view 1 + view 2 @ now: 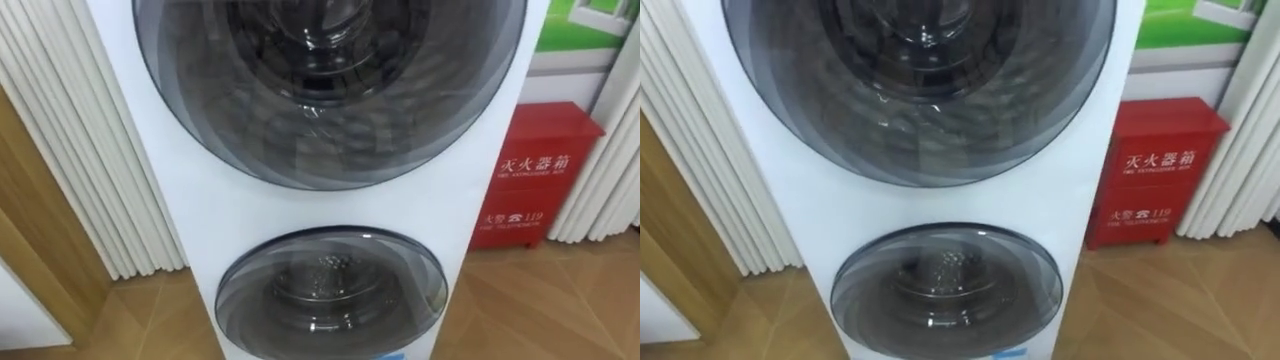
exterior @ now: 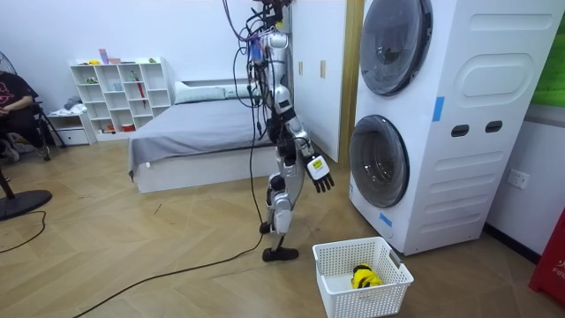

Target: Pick clothes from washing machine

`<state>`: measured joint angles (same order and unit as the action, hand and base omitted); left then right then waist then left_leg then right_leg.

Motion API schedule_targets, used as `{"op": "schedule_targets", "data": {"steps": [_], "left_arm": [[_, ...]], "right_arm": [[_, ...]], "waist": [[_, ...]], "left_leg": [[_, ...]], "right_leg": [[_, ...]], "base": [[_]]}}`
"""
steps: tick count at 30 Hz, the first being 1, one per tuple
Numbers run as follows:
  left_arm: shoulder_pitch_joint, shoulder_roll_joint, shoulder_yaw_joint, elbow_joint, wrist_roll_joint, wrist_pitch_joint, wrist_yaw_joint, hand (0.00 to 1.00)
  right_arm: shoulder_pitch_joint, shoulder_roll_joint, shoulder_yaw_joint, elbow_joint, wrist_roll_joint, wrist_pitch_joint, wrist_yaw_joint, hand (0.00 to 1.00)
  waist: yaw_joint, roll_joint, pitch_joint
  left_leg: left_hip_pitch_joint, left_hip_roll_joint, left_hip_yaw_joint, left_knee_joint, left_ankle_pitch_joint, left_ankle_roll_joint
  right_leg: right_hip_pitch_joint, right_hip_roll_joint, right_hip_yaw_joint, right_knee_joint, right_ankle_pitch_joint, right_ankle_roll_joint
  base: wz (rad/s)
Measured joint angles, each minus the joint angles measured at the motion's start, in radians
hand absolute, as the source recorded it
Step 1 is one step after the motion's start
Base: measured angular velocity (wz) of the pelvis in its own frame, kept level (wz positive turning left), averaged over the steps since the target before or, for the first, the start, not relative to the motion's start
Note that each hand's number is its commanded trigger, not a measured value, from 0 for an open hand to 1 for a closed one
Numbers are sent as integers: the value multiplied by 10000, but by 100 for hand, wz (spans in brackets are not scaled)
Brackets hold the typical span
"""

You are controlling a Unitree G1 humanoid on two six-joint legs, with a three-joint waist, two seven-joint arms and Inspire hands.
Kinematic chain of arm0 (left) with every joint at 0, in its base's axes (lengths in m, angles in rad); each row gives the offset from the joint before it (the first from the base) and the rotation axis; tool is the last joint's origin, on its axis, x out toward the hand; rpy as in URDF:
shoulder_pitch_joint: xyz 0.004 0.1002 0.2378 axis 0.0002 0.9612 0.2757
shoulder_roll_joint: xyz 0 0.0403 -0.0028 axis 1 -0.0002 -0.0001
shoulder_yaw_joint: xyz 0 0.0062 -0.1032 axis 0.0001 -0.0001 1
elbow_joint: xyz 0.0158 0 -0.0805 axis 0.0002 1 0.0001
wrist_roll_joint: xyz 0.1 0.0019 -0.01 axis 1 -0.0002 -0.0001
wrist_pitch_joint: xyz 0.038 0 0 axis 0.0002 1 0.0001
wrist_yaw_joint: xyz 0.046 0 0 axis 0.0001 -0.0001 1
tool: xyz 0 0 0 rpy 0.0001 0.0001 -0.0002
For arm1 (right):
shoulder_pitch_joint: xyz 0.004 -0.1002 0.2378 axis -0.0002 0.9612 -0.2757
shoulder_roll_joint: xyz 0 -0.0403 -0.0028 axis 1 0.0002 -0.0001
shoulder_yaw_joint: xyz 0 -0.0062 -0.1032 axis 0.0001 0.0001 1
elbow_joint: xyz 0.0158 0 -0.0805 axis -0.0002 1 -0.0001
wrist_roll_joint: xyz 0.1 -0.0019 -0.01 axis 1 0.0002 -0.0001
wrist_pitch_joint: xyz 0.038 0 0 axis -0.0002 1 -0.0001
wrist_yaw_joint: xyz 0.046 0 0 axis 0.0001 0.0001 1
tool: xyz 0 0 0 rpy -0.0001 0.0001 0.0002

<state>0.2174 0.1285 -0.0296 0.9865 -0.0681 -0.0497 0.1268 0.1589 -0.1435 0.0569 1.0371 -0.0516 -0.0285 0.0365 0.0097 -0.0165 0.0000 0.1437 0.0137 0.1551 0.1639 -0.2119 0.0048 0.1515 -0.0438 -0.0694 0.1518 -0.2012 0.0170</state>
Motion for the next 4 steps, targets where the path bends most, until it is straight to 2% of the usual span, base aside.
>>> {"op": "schedule_targets", "data": {"steps": [4], "left_arm": [[523,-37,791,89,-209,1,-3,0]], "right_arm": [[108,35,-14,197,836,2,0,0]], "waist": [[164,-98,-27]], "left_leg": [[25,4,-27,-3,-13,-20]], "right_leg": [[74,-12,-168,-16,4,-3]], "base": [[2]]}}
